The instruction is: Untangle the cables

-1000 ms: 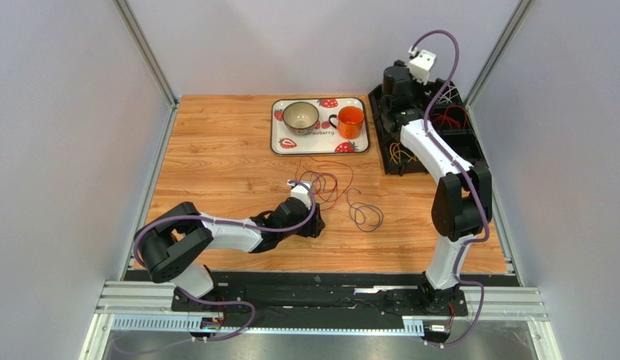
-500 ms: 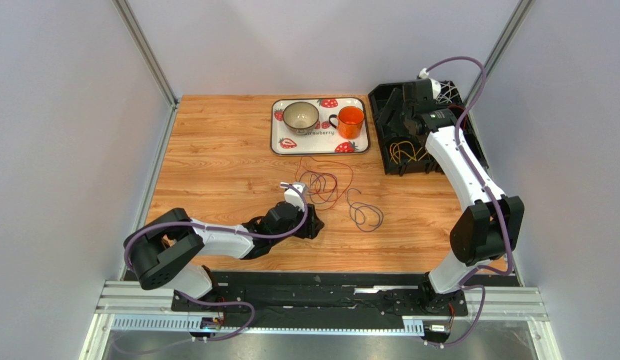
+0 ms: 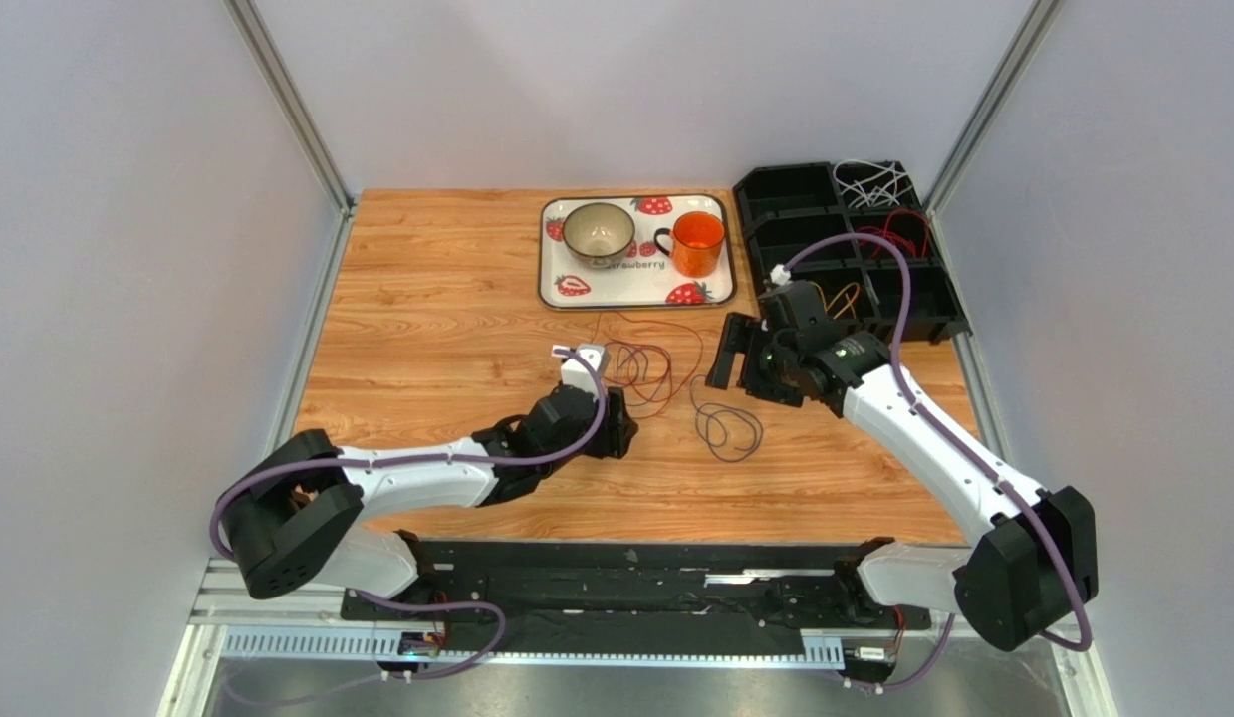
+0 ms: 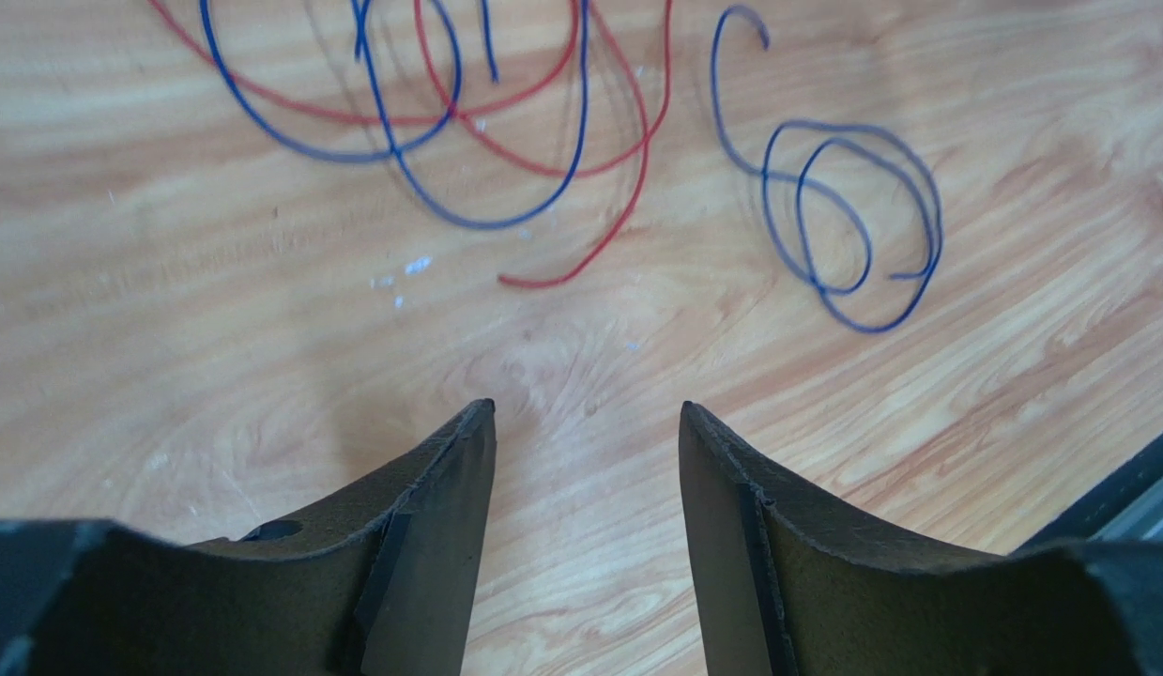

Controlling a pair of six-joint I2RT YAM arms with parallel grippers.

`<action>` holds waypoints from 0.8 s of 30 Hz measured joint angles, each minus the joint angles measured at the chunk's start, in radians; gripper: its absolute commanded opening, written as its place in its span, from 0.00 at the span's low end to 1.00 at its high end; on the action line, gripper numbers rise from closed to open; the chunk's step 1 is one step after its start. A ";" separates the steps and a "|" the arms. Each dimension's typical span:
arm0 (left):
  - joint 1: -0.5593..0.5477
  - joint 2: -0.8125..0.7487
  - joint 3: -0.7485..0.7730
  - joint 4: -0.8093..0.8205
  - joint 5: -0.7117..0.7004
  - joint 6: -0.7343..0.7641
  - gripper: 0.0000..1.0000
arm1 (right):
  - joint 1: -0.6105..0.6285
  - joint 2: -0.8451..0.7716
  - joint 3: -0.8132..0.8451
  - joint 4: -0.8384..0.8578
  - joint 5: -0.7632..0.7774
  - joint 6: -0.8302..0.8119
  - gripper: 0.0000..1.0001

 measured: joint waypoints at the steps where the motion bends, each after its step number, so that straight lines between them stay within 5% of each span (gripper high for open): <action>1: 0.000 0.000 0.026 -0.027 -0.010 0.008 0.59 | 0.015 -0.004 -0.012 0.000 -0.001 0.004 0.80; 12: 0.057 0.103 0.306 -0.251 -0.114 0.096 0.48 | 0.101 -0.004 -0.099 -0.002 0.037 0.023 0.78; 24: 0.195 0.295 0.320 -0.270 -0.032 0.092 0.42 | 0.114 0.013 -0.135 0.004 0.045 0.023 0.77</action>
